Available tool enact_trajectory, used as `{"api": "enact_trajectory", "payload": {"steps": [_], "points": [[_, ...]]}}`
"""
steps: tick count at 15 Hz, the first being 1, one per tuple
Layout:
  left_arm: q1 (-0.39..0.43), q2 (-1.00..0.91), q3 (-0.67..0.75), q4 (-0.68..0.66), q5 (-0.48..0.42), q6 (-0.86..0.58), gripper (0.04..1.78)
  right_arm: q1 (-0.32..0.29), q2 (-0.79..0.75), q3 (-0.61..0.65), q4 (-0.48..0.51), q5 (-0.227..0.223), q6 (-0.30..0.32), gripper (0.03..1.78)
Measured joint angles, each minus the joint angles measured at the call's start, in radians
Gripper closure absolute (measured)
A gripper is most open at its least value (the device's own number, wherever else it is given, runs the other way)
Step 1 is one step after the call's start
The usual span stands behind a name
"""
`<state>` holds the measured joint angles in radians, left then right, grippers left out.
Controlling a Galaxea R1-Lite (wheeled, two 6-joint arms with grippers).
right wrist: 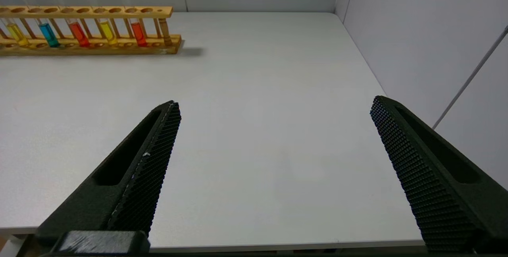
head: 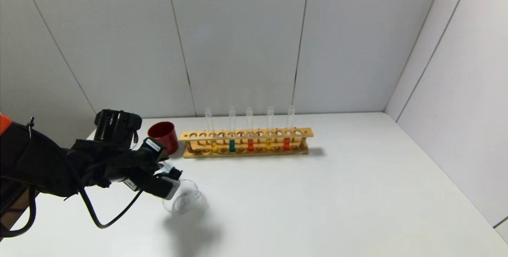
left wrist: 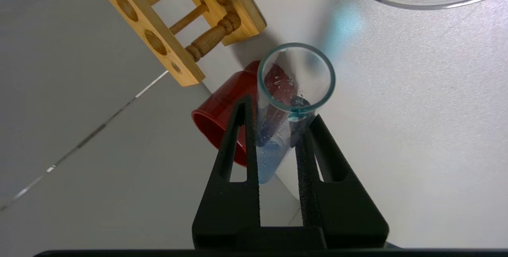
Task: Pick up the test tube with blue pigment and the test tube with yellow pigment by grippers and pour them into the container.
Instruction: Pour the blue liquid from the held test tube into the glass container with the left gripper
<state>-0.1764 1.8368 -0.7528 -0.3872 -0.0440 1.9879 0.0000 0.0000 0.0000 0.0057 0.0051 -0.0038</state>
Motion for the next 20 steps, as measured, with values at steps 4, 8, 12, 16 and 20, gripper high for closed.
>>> {"api": "enact_trajectory", "payload": {"steps": [4, 8, 12, 16, 20], "points": [[-0.003, 0.001, -0.008, 0.001, -0.003, 0.019, 1.50, 0.000, 0.000, 0.000, 0.000, 0.000, 0.000, 0.06], [-0.004, 0.008, -0.011, 0.004, -0.043, 0.084, 1.50, 0.000, 0.000, 0.000, 0.000, 0.000, 0.000, 0.06], [-0.003, 0.013, -0.011, 0.008, -0.068, 0.142, 1.50, 0.000, 0.000, 0.000, 0.000, 0.000, 0.000, 0.06], [-0.003, 0.020, -0.013, 0.005, -0.095, 0.179, 1.50, 0.000, 0.000, 0.000, 0.000, 0.000, 0.000, 0.06], [-0.003, 0.035, -0.037, 0.006, -0.114, 0.245, 1.50, 0.000, 0.000, 0.000, 0.000, 0.000, 0.000, 0.06]]}}
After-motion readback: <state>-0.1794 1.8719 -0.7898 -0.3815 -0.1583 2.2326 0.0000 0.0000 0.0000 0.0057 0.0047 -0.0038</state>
